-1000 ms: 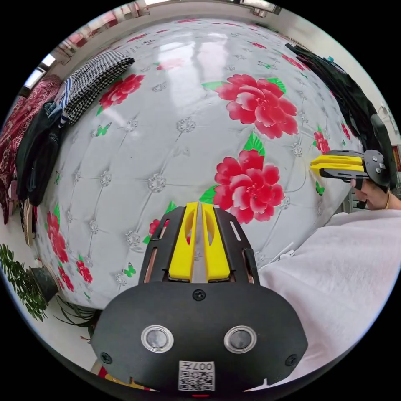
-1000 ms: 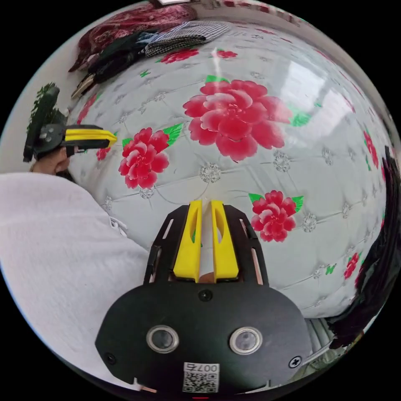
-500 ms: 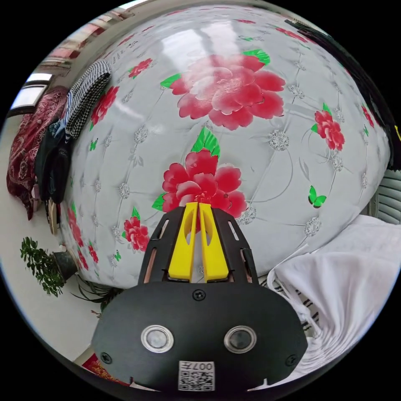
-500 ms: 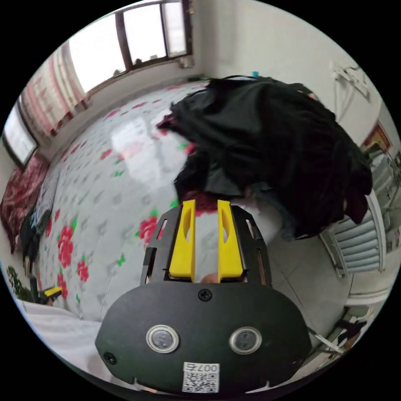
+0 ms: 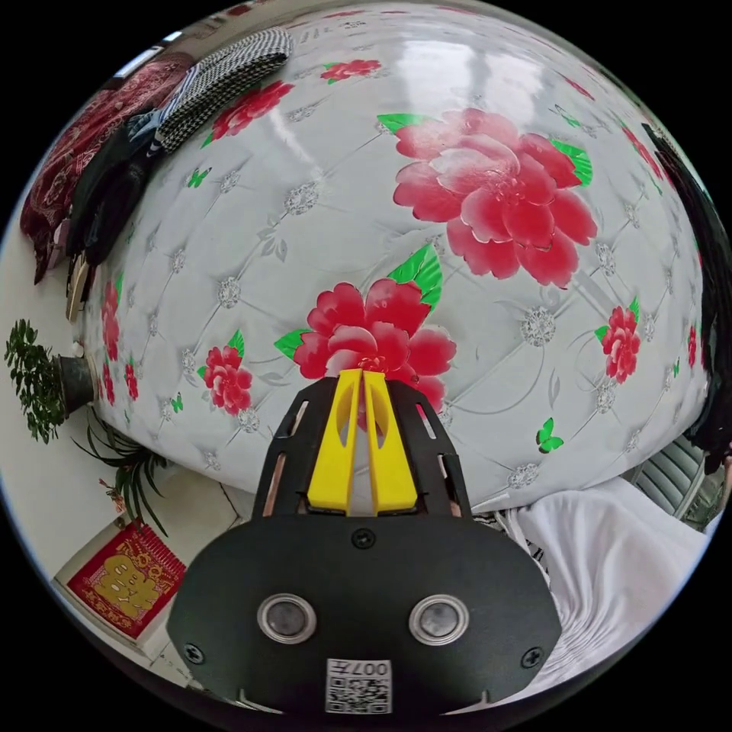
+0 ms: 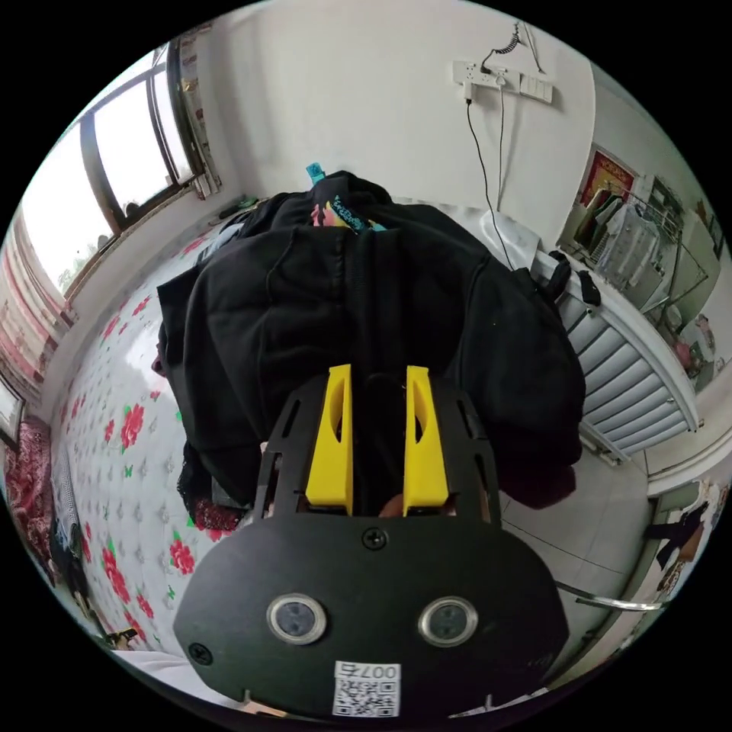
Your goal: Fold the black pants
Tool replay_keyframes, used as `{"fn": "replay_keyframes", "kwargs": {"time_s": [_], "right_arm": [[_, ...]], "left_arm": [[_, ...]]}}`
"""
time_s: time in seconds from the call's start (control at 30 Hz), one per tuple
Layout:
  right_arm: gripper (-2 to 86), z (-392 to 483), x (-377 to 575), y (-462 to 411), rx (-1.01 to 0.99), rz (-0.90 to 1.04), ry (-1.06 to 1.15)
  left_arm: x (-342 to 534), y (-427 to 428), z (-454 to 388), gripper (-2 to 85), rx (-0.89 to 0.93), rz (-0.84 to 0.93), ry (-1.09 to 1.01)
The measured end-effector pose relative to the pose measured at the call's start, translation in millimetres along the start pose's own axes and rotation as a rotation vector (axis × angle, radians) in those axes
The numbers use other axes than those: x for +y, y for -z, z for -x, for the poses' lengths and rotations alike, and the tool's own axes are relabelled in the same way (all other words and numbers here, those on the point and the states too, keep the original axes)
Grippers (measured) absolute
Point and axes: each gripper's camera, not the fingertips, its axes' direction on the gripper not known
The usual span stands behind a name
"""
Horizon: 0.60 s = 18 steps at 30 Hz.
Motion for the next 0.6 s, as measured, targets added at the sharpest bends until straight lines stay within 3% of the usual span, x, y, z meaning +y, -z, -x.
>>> {"fn": "replay_keyframes", "kwargs": {"time_s": [0.17, 0.33, 0.47, 0.6], "right_arm": [[5.5, 13, 7, 26, -0.103, -0.006, 0.067], [4.1, 95, 51, 89, -0.228, -0.148, 0.387], [3.2, 196, 107, 125, -0.494, -0.134, 0.699], [2.4, 307, 163, 139, -0.879, 0.026, 0.921]], "left_arm": [[15, -3, 6, -1.0, -0.054, -0.039, -0.04], [31, 1, 30, -1.0, -0.003, -0.092, -0.027], [48, 26, 51, -0.8, 0.195, -0.25, -0.084], [65, 56, 71, 0.2, 0.352, -0.375, -0.177]]}}
